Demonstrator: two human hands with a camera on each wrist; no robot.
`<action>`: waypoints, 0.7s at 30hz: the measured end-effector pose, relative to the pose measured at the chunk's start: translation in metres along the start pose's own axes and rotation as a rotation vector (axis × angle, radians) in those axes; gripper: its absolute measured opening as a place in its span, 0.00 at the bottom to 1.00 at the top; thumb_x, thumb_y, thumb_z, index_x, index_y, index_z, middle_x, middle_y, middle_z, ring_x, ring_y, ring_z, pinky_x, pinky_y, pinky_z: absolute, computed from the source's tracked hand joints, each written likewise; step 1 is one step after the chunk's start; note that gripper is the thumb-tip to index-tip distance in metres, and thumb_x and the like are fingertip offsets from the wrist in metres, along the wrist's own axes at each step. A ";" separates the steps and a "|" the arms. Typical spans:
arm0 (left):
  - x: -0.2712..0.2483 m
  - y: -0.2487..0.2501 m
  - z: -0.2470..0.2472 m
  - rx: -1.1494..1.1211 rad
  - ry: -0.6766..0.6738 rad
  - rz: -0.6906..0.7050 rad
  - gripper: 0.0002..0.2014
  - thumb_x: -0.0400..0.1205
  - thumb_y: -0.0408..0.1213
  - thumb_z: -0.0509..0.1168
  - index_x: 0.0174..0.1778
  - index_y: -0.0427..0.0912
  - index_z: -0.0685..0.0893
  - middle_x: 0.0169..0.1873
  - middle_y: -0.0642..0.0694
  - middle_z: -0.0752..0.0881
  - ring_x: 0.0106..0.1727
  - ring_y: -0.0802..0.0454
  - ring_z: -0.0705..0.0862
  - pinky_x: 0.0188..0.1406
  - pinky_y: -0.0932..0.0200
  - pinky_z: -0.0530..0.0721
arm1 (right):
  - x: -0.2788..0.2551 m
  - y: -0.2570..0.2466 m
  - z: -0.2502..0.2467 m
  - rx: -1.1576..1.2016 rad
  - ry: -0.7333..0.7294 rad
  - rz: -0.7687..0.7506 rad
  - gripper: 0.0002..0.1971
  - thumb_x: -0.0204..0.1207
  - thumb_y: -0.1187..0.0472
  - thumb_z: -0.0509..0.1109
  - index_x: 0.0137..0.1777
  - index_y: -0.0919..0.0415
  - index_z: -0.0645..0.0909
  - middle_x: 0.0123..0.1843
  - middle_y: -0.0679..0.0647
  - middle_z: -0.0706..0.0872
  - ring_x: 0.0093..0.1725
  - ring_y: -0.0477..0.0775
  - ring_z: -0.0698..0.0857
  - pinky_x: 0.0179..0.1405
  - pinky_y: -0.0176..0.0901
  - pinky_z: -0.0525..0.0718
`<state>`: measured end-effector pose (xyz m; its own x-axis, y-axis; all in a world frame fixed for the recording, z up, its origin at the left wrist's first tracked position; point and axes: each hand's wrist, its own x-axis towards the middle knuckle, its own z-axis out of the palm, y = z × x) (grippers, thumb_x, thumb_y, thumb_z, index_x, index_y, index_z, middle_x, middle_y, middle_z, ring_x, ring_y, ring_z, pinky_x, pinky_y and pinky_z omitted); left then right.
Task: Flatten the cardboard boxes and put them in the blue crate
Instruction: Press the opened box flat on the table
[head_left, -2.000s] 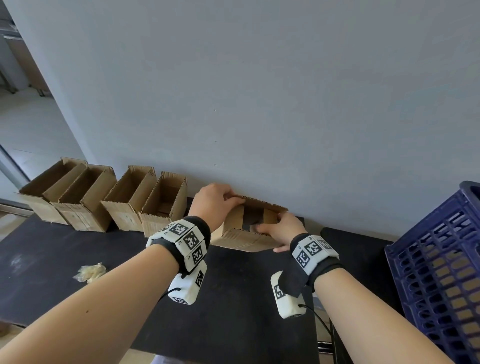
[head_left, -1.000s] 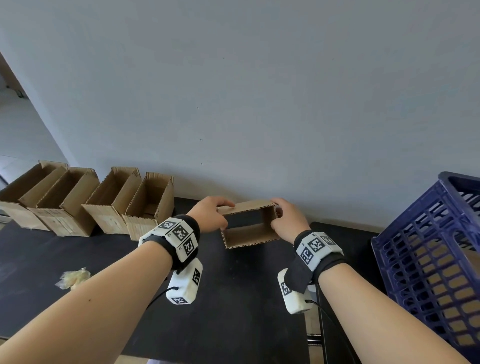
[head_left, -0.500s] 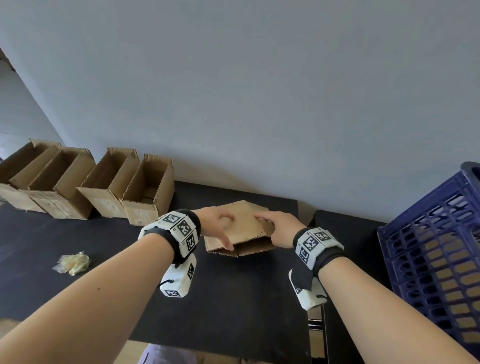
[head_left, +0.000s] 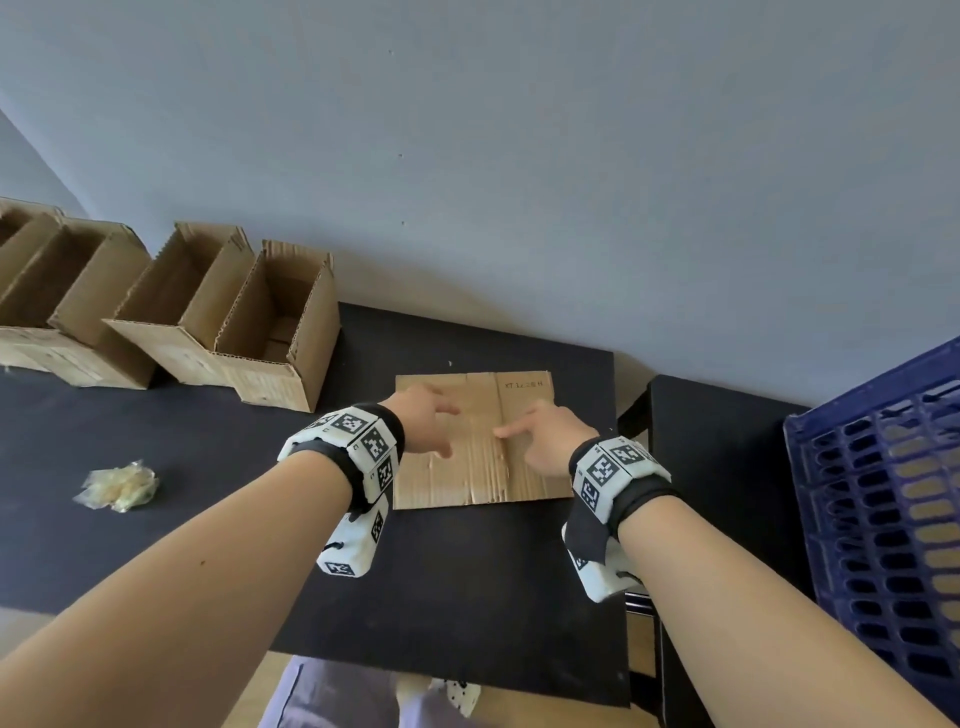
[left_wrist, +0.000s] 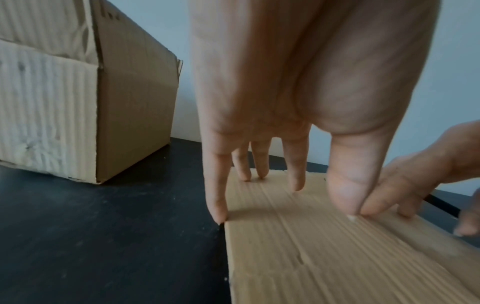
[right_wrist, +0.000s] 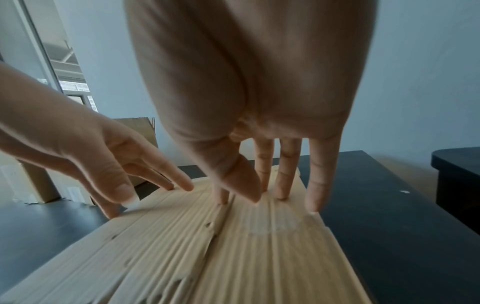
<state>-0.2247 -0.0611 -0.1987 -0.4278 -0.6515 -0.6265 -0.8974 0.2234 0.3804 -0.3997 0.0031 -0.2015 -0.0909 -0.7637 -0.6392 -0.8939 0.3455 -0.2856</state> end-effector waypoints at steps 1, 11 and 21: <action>0.003 0.000 0.000 -0.004 0.004 -0.001 0.31 0.77 0.40 0.71 0.77 0.54 0.70 0.81 0.48 0.59 0.77 0.44 0.67 0.74 0.48 0.72 | 0.002 0.000 -0.001 -0.005 0.001 0.006 0.32 0.72 0.71 0.55 0.66 0.34 0.78 0.76 0.50 0.66 0.73 0.57 0.72 0.67 0.48 0.75; 0.012 -0.005 0.002 -0.077 0.035 -0.010 0.26 0.79 0.34 0.67 0.73 0.54 0.75 0.81 0.50 0.58 0.78 0.45 0.64 0.76 0.47 0.69 | 0.006 -0.001 0.002 0.058 0.017 0.027 0.31 0.73 0.72 0.56 0.65 0.38 0.81 0.75 0.50 0.66 0.73 0.57 0.69 0.68 0.51 0.75; -0.001 -0.006 -0.011 -0.358 0.309 0.059 0.16 0.78 0.32 0.67 0.62 0.48 0.85 0.72 0.45 0.74 0.72 0.47 0.74 0.62 0.61 0.71 | -0.016 0.009 -0.022 0.303 0.184 -0.090 0.29 0.76 0.75 0.55 0.67 0.45 0.81 0.76 0.51 0.75 0.75 0.53 0.72 0.73 0.44 0.72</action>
<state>-0.2181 -0.0695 -0.1933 -0.3755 -0.8427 -0.3857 -0.7557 0.0375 0.6538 -0.4163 0.0063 -0.1779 -0.1202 -0.8742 -0.4705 -0.7339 0.3974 -0.5509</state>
